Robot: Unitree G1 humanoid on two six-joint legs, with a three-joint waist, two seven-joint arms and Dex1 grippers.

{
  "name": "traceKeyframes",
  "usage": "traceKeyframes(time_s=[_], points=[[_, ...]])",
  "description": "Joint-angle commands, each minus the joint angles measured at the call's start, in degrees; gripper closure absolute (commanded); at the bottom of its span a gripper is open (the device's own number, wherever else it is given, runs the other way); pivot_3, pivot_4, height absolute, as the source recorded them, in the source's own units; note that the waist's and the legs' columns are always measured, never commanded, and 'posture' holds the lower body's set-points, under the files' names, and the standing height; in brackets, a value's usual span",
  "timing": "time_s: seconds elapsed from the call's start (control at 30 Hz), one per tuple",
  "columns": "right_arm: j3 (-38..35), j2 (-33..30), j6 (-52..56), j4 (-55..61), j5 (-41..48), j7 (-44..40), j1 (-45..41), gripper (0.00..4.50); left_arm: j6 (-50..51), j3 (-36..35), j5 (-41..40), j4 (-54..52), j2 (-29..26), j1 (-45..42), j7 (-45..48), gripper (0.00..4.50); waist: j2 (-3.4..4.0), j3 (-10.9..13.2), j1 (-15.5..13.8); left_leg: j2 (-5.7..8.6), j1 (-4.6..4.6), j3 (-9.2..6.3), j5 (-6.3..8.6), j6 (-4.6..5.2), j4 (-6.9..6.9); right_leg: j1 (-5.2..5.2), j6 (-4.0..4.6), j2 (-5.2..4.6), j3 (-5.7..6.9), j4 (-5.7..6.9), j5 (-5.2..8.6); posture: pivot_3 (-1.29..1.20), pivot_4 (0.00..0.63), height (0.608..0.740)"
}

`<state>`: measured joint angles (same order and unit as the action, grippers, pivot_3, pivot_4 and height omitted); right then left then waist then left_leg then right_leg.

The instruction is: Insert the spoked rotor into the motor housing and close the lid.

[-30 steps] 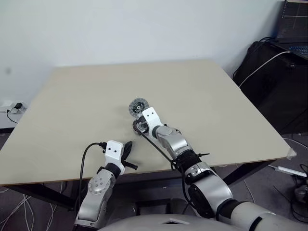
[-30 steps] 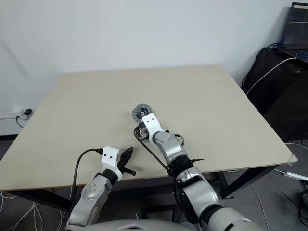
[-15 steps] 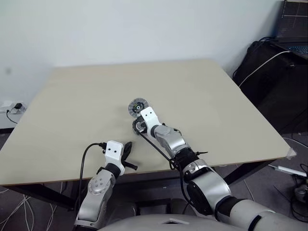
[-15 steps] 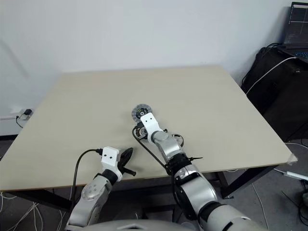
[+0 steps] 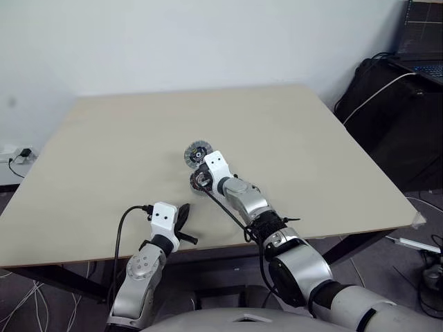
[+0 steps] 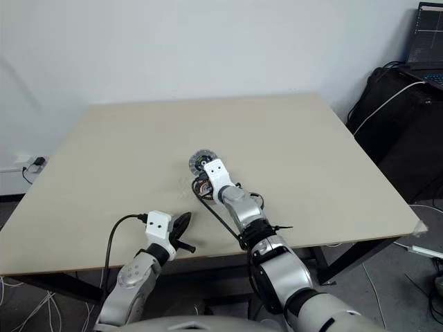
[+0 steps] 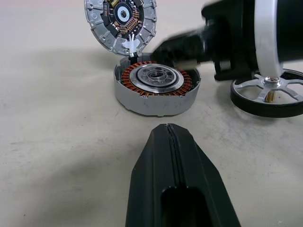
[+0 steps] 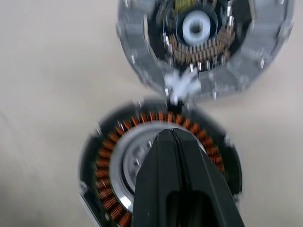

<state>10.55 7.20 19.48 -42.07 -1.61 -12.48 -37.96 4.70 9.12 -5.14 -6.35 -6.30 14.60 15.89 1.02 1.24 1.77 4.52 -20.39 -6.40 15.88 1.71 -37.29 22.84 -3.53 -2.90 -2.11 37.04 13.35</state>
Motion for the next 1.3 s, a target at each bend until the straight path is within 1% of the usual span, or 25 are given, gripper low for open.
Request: traceKeyframes(time_s=[0.03, 0.13, 0.37, 0.57, 0.77, 1.0, 1.17, 1.3], points=[[-0.26, 0.88, 1.07, 5.77, 0.70, -0.62, 0.58, 4.48, -0.27, -0.14, -0.06, -1.74, 0.02, -0.72, -0.02, 4.50, 0.02, -0.02, -0.03, 0.00, 0.00, 0.00, 0.00, 0.00, 0.01, 0.00, 0.00, 0.00, 0.00, 0.00, 0.00, 0.00, 0.000, 0.740], [0.10, 0.69, 2.02, 6.23, 0.21, -0.28, 1.04, 4.48, -0.24, 0.01, -0.05, -1.38, 0.05, -1.11, 0.17, 4.50, 0.03, -0.02, -0.04, 0.00, 0.00, 0.00, 0.00, 0.00, 0.01, -0.01, 0.00, 0.00, 0.00, 0.00, 0.00, 0.00, 0.000, 0.740], [1.27, 1.23, 2.83, 2.98, -1.05, 0.18, 0.16, 4.48, -0.08, 0.22, -0.06, -1.44, 0.05, -1.43, 0.35, 4.50, 0.04, -0.03, -0.03, 0.00, 0.00, 0.00, -0.02, -0.03, 0.01, 0.00, 0.02, 0.02, -0.01, 0.01, 0.00, 0.00, 0.000, 0.740], [1.49, 0.72, 2.86, 0.65, -1.74, -0.05, 1.03, 4.48, -0.08, 0.19, -0.14, -1.82, 0.07, -0.89, 0.21, 4.50, 0.04, -0.03, -0.02, 0.00, 0.00, 0.00, -0.02, -0.03, 0.01, 0.00, 0.02, 0.02, -0.01, 0.01, 0.00, 0.00, 0.000, 0.740], [1.41, -0.27, 4.67, 3.90, -1.82, -0.77, 3.88, 4.48, 0.05, 0.35, -0.14, -1.92, 0.12, -0.86, 0.29, 4.50, 0.13, -0.13, -0.05, 0.00, 0.00, -0.01, -0.02, -0.03, 0.01, -0.01, 0.02, 0.02, -0.01, 0.01, 0.00, 0.00, 0.000, 0.740], [2.25, -1.67, 7.51, 13.68, -1.71, -2.46, 9.26, 4.48, 0.15, 0.41, -0.23, -1.67, 0.00, -0.97, 0.57, 4.50, 0.28, -0.31, -0.16, 0.00, 0.02, -0.01, -0.02, -0.02, 0.01, -0.04, 0.02, 0.01, -0.01, 0.01, 0.00, 0.00, 0.000, 0.740], [1.99, -2.82, 6.21, 28.67, 0.47, -4.55, 14.06, 4.48, -0.15, 0.39, -0.05, -2.12, 0.04, -0.88, 0.32, 4.50, 0.27, -0.30, -0.30, -0.01, 0.02, -0.03, -0.02, -0.02, 0.00, -0.04, 0.01, 0.02, -0.01, 0.00, 0.00, 0.00, 0.000, 0.740], [1.15, -6.79, 8.73, 41.66, 2.08, -6.69, 20.08, 4.48, 0.07, 0.44, -0.26, -2.56, -0.04, -0.10, 0.42, 4.50, 0.24, -0.31, -0.70, -0.01, 0.02, -0.03, -0.01, -0.01, 0.00, -0.09, -0.01, 0.01, 0.01, -0.07, 0.01, 0.00, 0.000, 0.740]])
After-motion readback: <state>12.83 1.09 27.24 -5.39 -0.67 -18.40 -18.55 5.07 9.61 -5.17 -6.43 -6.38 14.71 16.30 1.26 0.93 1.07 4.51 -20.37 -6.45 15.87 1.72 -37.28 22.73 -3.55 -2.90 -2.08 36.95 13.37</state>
